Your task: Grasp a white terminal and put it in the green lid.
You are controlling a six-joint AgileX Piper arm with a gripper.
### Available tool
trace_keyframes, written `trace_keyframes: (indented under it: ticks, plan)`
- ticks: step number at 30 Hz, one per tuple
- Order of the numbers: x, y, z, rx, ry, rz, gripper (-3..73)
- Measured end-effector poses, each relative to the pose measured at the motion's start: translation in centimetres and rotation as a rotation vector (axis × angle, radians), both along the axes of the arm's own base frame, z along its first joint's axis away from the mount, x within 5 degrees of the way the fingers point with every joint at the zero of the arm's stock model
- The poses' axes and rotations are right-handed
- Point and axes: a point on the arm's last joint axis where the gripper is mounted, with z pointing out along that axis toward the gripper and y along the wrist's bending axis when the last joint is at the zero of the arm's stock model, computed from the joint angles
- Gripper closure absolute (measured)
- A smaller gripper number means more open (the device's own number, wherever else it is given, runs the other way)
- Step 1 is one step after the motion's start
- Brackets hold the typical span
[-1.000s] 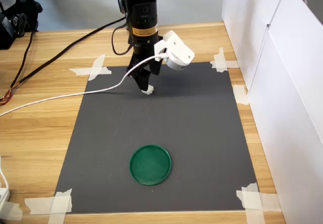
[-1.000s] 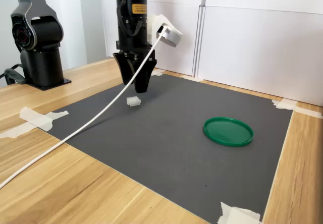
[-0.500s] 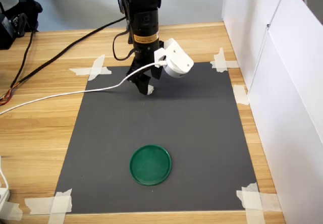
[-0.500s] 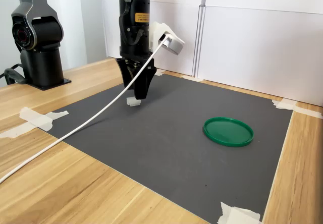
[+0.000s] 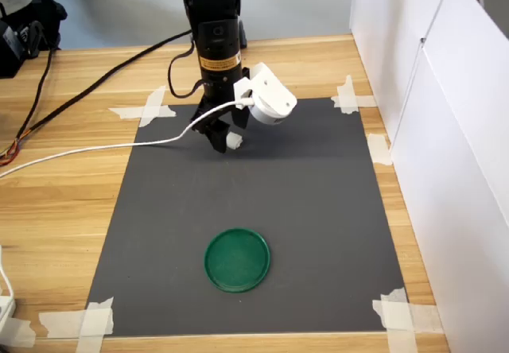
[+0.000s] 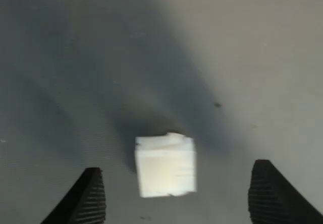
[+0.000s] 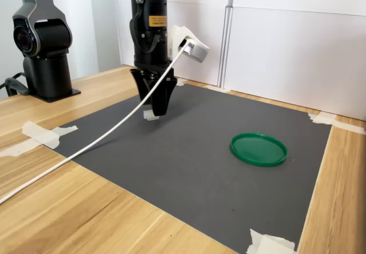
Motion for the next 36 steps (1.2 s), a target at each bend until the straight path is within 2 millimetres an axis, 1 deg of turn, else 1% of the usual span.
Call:
trace_keyframes:
  ticks: [5,13,16,20,22,25,29,31,32,36]
  plan:
    - [-0.8,-0.2,-1.0,-0.009,0.021,0.018,1.1]
    - [-0.6,-0.1,-1.2,-0.002,-0.007,0.029,1.1]
    - [-0.5,-0.1,-1.6,-0.008,0.008,0.033,1.1]
    - [-0.4,-0.1,-1.9,-0.016,0.018,0.04,3.0]
    - [-0.4,-0.1,-1.9,-0.016,0.021,0.042,6.4]
    - [-0.5,-0.1,-1.9,-0.016,0.021,0.043,14.4]
    - [-0.4,-0.1,-1.9,-0.016,0.017,0.043,30.5]
    - [-0.4,-0.1,-1.9,-0.016,0.015,0.043,39.8]
    - [-0.4,-0.1,-1.9,-0.016,0.017,0.043,42.0]
    - [0.0,0.0,-1.1,-0.015,0.016,0.03,42.2]
